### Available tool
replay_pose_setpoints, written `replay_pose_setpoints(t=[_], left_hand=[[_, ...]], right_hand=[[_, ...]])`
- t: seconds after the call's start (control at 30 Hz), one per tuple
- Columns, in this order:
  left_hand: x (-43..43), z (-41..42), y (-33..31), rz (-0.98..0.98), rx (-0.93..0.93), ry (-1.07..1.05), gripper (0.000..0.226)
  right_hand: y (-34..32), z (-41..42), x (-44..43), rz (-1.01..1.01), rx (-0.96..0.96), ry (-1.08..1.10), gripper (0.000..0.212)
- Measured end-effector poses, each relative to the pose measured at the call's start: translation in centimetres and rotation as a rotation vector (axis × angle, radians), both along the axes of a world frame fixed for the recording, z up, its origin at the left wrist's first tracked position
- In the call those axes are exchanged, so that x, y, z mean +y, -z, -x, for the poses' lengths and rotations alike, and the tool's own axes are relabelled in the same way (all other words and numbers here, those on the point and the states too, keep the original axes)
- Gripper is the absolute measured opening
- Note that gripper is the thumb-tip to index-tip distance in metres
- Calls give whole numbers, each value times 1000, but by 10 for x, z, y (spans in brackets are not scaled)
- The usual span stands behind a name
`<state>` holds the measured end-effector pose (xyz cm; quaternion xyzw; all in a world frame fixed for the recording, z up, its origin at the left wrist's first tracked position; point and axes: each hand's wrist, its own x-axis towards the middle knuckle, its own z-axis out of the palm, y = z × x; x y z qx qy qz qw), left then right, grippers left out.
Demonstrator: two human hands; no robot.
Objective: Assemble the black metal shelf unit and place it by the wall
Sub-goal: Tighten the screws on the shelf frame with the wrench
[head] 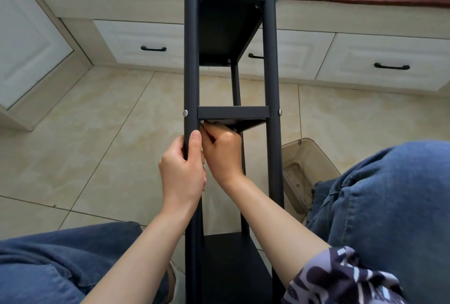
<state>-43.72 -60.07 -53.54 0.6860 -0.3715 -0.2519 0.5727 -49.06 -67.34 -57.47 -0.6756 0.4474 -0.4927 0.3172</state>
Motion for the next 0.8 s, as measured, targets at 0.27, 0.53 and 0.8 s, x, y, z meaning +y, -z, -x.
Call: replay_pose_setpoints(t=[0.27,0.53,0.8], left_hand=[[-1,0,0,1,0,4,44],[-3,-2,-3,-8,25,5,44],[-1,0,-8,-7,57,38,34]], right_hand=[[-15,13,2,-152,60,-75,29],[-46,54,16,-423,489,-205,23],[-129,97,-15,-404,678,-179,11]])
